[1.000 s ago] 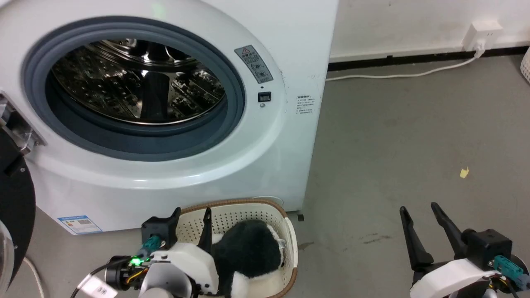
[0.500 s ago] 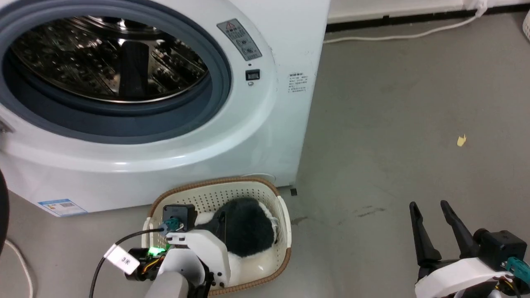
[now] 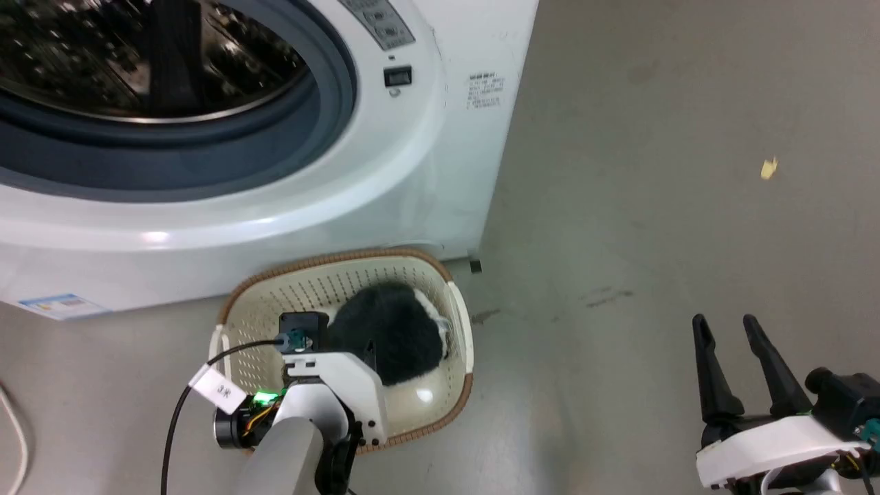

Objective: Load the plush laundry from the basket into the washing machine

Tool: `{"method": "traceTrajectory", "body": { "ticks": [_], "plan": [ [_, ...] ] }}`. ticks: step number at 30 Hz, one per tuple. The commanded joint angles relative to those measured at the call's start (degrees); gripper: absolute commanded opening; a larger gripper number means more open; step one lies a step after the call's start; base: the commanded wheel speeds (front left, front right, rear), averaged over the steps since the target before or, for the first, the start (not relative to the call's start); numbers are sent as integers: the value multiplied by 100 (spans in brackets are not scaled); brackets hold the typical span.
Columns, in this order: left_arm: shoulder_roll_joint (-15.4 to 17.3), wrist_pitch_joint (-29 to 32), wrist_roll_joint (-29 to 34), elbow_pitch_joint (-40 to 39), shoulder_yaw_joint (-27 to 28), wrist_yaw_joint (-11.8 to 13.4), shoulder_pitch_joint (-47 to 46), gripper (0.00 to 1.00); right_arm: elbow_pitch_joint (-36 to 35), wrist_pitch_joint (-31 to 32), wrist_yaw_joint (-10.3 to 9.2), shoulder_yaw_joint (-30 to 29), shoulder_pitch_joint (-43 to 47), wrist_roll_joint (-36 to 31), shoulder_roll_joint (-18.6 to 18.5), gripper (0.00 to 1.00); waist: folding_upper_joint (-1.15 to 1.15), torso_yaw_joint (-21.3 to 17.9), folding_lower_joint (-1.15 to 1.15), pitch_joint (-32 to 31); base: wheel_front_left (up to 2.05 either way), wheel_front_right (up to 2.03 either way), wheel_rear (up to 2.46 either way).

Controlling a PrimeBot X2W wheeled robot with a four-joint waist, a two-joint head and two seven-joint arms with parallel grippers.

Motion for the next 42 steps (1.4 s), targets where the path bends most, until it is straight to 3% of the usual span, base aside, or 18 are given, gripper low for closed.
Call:
{"method": "traceTrajectory", "body": {
  "ticks": [1,16,26,42],
  "plan": [
    [10,43,-98,134,-63,67,-169,100,-11,-52,-3,-25,-116,91,6,100,0,-39,-1,156,0,0,0],
    [51,178,-490,970,-658,334,-1138,100,-157,-227,-4,-166,-218,496,7,100,0,-122,-1,1230,0,0,0],
    [142,-190,-624,1530,-1000,574,-1897,100,-300,-345,-4,-320,-251,804,7,100,0,-168,-1,1966,0,0,0],
    [108,-758,-1197,2558,-1336,731,-2961,100,-280,-527,-5,-413,-316,1242,8,100,0,-353,-1,2915,0,0,0]
  ]
}}
